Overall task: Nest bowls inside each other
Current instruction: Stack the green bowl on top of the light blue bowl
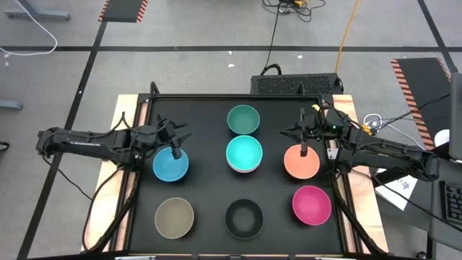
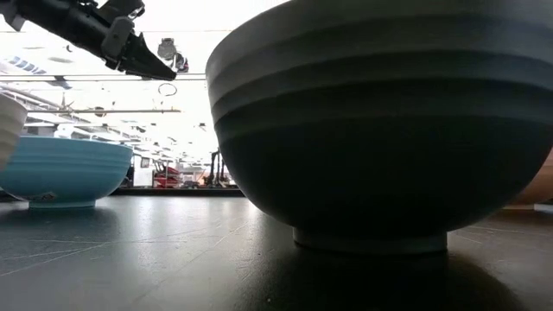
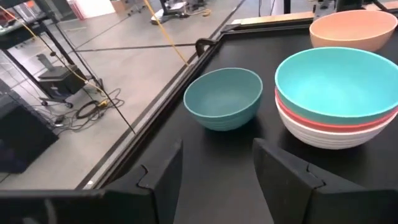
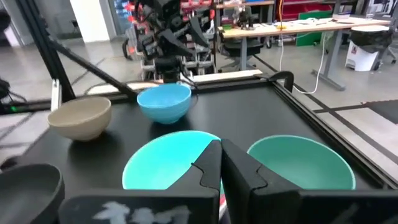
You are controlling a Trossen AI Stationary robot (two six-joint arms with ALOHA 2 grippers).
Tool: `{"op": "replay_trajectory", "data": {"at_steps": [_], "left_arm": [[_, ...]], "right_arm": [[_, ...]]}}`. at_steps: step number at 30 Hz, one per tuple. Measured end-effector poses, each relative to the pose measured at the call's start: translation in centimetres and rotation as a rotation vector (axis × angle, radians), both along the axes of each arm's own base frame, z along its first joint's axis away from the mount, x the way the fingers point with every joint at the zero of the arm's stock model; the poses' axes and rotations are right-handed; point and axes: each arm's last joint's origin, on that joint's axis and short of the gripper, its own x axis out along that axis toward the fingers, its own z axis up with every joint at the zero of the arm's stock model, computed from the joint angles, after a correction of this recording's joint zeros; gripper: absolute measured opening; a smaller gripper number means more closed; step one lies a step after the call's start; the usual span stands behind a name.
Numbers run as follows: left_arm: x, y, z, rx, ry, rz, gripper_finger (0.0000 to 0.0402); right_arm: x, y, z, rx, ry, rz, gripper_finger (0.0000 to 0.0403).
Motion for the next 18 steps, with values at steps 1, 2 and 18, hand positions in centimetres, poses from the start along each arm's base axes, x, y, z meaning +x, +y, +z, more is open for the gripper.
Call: {"op": "replay_trajectory", "data": {"at_steps": [1, 2, 18], "left_arm": [[0.0, 0.0, 0.1, -0.001, -0.007, 0.002, 0.0198], [0.0, 0.1, 0.2, -0.002, -0.016, 0.006, 0.0198], [0.2, 0.1, 0.7, 0.01, -0.06, 0.001, 0.0198]], "right_arm": [[0.0, 0.0, 0.0, 0.009, -0.005, -0.002, 0.0], [0.0, 0.0, 0.1, 0.022, -0.007, -0.004, 0.0], [-0.3, -2.7, -1.1, 0.268, 0.073, -0.184, 0.0]]}}
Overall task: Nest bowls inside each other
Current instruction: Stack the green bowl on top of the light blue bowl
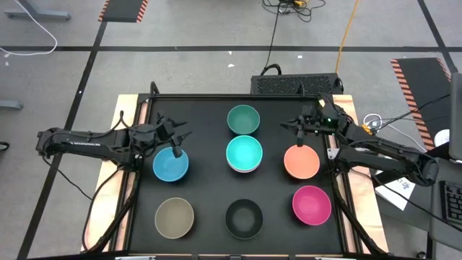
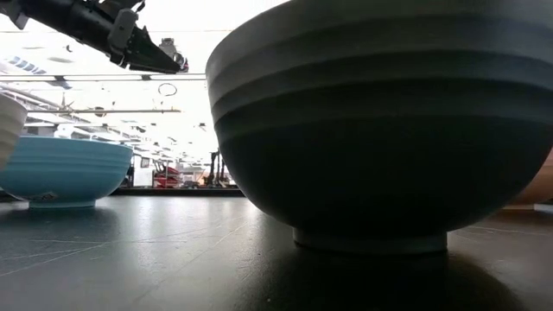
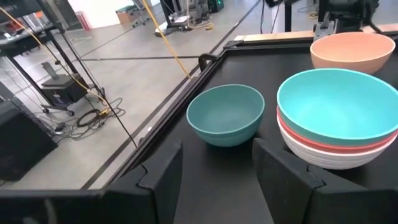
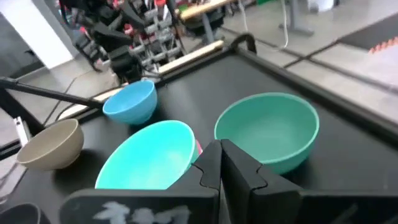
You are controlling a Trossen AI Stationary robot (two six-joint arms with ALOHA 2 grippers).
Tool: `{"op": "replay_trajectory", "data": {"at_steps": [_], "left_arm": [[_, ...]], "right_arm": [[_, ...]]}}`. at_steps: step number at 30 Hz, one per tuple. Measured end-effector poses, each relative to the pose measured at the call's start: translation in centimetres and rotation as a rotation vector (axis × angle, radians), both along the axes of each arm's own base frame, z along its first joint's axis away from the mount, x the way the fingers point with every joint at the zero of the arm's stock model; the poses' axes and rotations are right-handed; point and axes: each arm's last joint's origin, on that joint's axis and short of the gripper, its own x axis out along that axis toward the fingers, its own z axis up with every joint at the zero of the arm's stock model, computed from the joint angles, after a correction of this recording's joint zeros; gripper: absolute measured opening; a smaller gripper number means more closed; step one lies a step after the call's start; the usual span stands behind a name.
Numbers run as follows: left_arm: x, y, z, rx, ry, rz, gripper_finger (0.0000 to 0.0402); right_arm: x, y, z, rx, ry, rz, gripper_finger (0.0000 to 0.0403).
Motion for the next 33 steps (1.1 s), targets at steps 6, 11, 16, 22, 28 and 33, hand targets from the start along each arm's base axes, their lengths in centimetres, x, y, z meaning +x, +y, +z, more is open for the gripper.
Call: {"op": "replay_trajectory", "data": {"at_steps": [6, 11, 16, 22, 28, 33], "left_arm": [[0.0, 0.0, 0.1, 0.027, 0.003, -0.008, 0.0198], [0.0, 0.0, 0.1, 0.05, 0.019, -0.016, 0.0198], [0.0, 0.0, 0.1, 0.064, 0.031, -0.02, 0.0198], [-0.1, 0.0, -0.2, 0.061, 0.059, -0.023, 0.0198], [-0.1, 0.0, -0.4, 0.04, 0.072, -0.017, 0.0198], [-0.1, 0.0, -0.4, 0.029, 0.069, -0.014, 0.0198]], "right_arm": [[0.9, -2.0, 1.6, 0.007, 0.09, -0.01, 0.0], [2.2, -3.9, 2.9, 0.055, 0.244, -0.009, 0.0028], [3.6, -5.8, 4.7, 0.059, 0.243, -0.008, 0.0101], [4.8, -8.4, 5.0, 0.119, 0.303, -0.014, 0.0178], [6.1, -11.5, 4.7, 0.161, 0.373, -0.028, 0.0202], [7.0, -13.4, 4.0, 0.196, 0.461, 0.0, 0.0202]]}}
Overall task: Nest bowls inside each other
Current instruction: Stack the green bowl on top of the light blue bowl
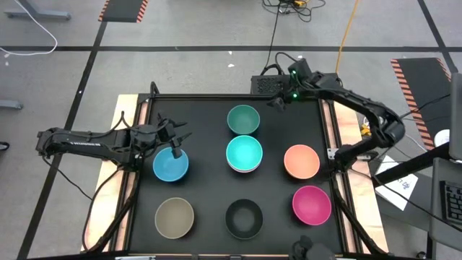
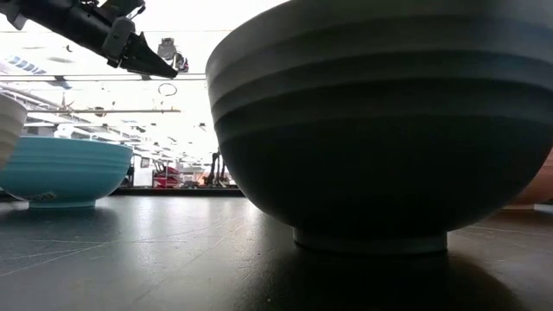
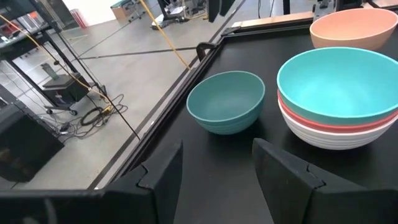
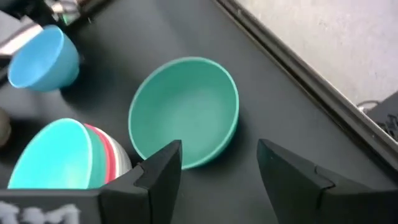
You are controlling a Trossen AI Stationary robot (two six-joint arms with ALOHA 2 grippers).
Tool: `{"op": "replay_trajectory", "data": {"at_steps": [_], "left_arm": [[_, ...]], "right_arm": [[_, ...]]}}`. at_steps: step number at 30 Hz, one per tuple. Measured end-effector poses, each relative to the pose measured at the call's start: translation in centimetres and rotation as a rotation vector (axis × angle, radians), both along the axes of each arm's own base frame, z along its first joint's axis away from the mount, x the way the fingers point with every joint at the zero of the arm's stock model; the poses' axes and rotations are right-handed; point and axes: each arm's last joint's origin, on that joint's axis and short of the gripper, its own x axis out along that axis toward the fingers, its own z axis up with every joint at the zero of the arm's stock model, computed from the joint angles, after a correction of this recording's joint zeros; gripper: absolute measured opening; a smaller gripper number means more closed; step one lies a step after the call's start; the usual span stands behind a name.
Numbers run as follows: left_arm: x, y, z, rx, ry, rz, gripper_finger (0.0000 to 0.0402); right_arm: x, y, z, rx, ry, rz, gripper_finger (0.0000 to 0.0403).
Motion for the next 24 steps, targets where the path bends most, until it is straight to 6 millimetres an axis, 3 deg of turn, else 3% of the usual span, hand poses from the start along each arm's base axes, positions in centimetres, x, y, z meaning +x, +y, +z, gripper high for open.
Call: {"op": "replay_trajectory", "data": {"at_steps": [11, 24], "left_arm": [[0.0, 0.0, 0.0, -0.011, -0.006, -0.002, 0.0198], [0.0, -0.1, 0.0, -0.015, -0.004, -0.024, 0.0198]], "right_arm": [[1.9, -2.2, 0.1, 0.033, 0.075, 0.042, 0.0203], [5.0, -3.1, -1.9, 0.163, 0.217, 0.127, 0.0203]]}}
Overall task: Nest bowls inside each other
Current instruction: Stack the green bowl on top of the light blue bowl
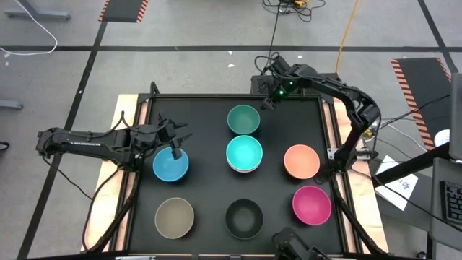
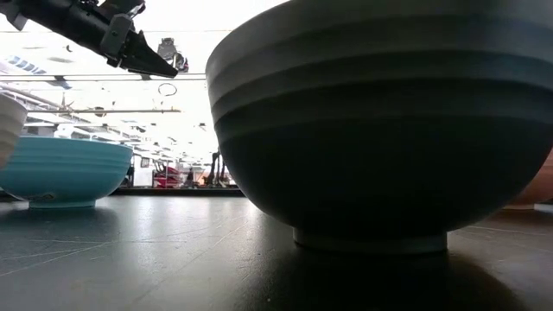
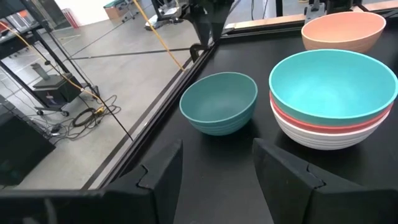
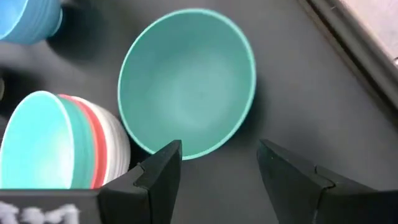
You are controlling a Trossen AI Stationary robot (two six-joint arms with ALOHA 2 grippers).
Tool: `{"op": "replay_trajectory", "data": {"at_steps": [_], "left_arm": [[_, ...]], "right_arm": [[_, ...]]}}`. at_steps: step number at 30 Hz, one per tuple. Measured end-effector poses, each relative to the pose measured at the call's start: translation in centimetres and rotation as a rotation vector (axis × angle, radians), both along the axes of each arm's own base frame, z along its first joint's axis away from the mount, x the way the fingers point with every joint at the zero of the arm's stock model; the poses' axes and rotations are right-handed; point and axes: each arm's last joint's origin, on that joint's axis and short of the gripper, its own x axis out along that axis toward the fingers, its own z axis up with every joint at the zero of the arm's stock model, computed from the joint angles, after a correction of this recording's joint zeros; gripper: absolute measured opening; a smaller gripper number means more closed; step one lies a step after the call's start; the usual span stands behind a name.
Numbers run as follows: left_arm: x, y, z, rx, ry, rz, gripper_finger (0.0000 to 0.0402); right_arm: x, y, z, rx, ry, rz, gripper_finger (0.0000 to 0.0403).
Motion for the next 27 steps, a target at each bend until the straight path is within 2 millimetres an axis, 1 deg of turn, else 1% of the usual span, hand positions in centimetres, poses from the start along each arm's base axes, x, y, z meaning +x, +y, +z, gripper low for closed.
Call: {"op": "replay_trajectory", "data": {"at_steps": [3, 6, 11, 16, 23, 25, 27], "left_arm": [[0.0, 0.0, 0.0, -0.001, -0.001, 0.0, 0.0198], [0.0, 0.0, 0.0, -0.003, 0.0, 0.001, 0.0198], [0.0, 0.0, 0.0, -0.003, 0.002, 0.001, 0.0198], [0.0, 0.0, 0.0, -0.003, 0.003, 0.001, 0.0198], [0.0, 0.0, 0.0, -0.003, 0.003, 0.001, 0.0198], [0.0, 0.0, 0.0, -0.006, 0.002, 0.002, 0.0198], [0.0, 0.0, -0.1, -0.006, 0.005, 0.002, 0.0198]], "right_arm": [[0.8, -0.3, -0.6, -0.009, 0.042, 0.005, 0.0203], [1.4, -0.6, -0.5, -0.023, 0.056, 0.007, 0.0203], [1.4, -0.8, -1.2, -0.027, 0.124, -0.003, 0.0203], [1.4, -0.8, -2.1, 0.012, 0.163, 0.008, 0.0203], [2.3, -0.5, -2.7, 0.013, 0.162, 0.032, 0.0203], [2.8, -0.4, -2.5, -0.018, 0.13, 0.042, 0.0203], [3.2, -0.2, -1.8, -0.058, 0.087, 0.049, 0.0203]]}}
